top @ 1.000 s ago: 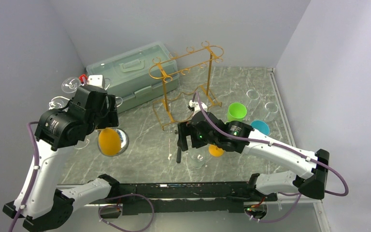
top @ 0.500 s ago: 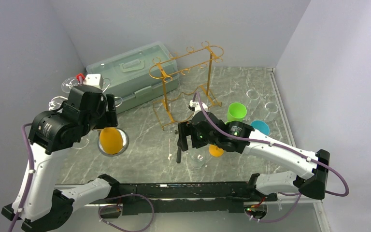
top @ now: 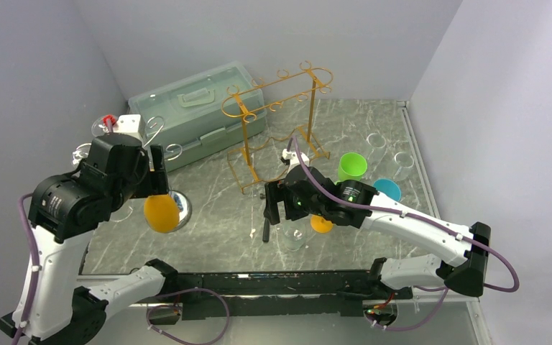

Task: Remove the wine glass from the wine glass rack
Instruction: Pick up the wine glass from the wine rack.

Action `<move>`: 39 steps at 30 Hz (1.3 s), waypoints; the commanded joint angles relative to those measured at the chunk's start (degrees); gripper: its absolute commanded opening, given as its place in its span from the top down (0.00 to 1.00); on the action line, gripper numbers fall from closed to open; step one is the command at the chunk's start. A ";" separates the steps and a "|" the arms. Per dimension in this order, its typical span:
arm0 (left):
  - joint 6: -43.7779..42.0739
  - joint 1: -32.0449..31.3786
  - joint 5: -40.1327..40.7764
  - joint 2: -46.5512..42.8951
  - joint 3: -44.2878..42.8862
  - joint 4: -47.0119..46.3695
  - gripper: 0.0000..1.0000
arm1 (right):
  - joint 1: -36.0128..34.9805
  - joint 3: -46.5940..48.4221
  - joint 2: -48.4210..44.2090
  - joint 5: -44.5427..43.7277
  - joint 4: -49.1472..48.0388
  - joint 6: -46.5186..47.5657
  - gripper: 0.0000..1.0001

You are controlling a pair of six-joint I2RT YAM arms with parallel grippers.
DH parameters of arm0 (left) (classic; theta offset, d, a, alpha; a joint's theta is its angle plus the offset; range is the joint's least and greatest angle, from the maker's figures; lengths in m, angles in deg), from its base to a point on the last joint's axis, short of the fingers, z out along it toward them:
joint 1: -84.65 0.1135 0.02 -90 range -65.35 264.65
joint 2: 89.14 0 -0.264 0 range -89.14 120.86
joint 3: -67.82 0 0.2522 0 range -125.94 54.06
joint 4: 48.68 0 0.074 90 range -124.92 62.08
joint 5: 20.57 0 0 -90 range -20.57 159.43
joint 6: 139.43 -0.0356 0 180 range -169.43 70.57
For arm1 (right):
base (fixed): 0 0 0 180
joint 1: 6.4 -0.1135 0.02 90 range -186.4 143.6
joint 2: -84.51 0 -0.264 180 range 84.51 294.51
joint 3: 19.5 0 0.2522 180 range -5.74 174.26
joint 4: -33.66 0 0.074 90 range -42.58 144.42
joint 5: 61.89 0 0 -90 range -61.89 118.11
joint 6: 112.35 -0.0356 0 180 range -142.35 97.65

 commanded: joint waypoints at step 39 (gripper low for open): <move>0.80 0.03 5.05 -1.11 6.29 -15.59 0.48 | 0.13 0.72 -0.53 -1.85 -3.32 -0.60 0.10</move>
